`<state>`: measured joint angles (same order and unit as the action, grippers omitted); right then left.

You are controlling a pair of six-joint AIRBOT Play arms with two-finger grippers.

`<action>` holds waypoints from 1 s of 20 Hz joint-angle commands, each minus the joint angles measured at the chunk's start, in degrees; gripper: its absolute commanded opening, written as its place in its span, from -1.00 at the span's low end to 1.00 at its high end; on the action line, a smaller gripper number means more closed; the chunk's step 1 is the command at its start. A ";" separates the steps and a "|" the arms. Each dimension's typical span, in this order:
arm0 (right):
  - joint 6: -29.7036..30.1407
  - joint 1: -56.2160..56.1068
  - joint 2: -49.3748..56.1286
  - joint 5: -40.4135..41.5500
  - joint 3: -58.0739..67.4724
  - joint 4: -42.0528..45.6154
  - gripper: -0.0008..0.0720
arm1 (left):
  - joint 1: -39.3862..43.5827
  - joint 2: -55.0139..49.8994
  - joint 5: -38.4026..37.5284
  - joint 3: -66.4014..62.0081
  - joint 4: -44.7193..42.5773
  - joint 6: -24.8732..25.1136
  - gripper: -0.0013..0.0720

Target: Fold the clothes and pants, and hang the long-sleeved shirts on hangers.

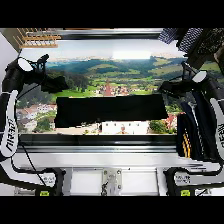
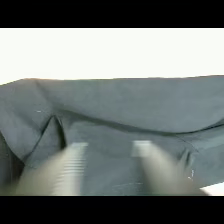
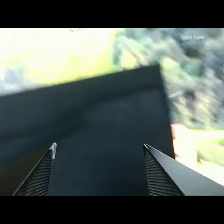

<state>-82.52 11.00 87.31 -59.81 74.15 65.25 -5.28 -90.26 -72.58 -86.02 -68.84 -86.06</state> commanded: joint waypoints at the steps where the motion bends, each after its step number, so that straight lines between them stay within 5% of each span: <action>1: 9.86 7.19 -0.20 -7.28 -3.34 -1.53 0.66 | 1.77 5.64 5.70 8.26 0.70 -0.31 -0.95; 7: 18.56 16.20 4.85 -7.61 -8.57 -11.02 0.66 | 10.03 9.11 12.04 21.55 7.41 -0.28 -0.95; 16: 21.94 8.17 13.60 -7.45 -8.57 -21.09 0.62 | 20.81 8.70 21.18 24.30 7.52 -2.51 -0.95; 17: 21.94 7.08 13.86 -6.82 -8.57 -21.20 0.42 | 21.42 8.48 21.86 24.28 7.56 -2.56 -0.95; 18: 21.90 6.32 13.88 -6.05 -8.57 -21.38 -0.13 | 22.12 7.91 22.05 24.20 7.54 -3.26 -0.95; 20: 21.88 5.92 13.73 -5.90 -8.50 -23.19 -0.65 | 23.08 6.21 22.03 24.17 7.56 -3.58 -0.95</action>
<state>-60.88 18.55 100.57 -66.61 65.56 44.64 15.97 -82.56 -52.14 -61.91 -61.41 -88.75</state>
